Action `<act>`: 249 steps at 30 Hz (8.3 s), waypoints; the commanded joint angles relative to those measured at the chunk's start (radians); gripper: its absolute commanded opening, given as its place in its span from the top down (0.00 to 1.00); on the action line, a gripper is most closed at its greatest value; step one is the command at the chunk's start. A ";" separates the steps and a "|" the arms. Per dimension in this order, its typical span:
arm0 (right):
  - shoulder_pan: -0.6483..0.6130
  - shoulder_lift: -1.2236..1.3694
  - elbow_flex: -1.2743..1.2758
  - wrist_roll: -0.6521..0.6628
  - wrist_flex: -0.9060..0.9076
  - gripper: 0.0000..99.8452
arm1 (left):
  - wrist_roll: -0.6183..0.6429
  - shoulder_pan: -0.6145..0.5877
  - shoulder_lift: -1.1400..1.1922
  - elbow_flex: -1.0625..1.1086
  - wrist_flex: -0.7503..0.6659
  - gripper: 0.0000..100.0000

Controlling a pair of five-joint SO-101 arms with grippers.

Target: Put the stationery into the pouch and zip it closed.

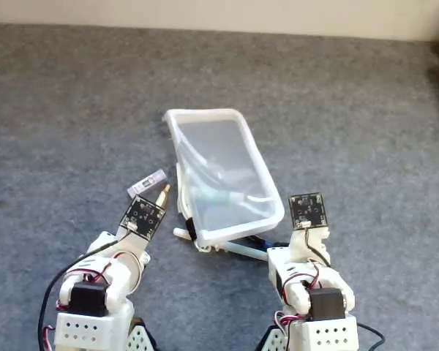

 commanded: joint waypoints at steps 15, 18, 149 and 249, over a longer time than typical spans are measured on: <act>-0.091 -0.013 -0.162 -0.123 0.025 1.00 | -0.005 -0.012 -0.013 0.022 0.005 0.99; -0.150 -0.012 -0.214 -0.147 0.070 1.00 | -0.005 -0.012 -0.013 0.022 0.005 0.99; -0.392 1.867 -1.460 -1.056 -0.232 0.80 | -0.005 -0.012 -0.013 0.022 0.005 0.99; -0.346 1.977 -1.598 0.195 0.213 0.99 | -0.005 -0.012 -0.013 0.022 0.005 0.99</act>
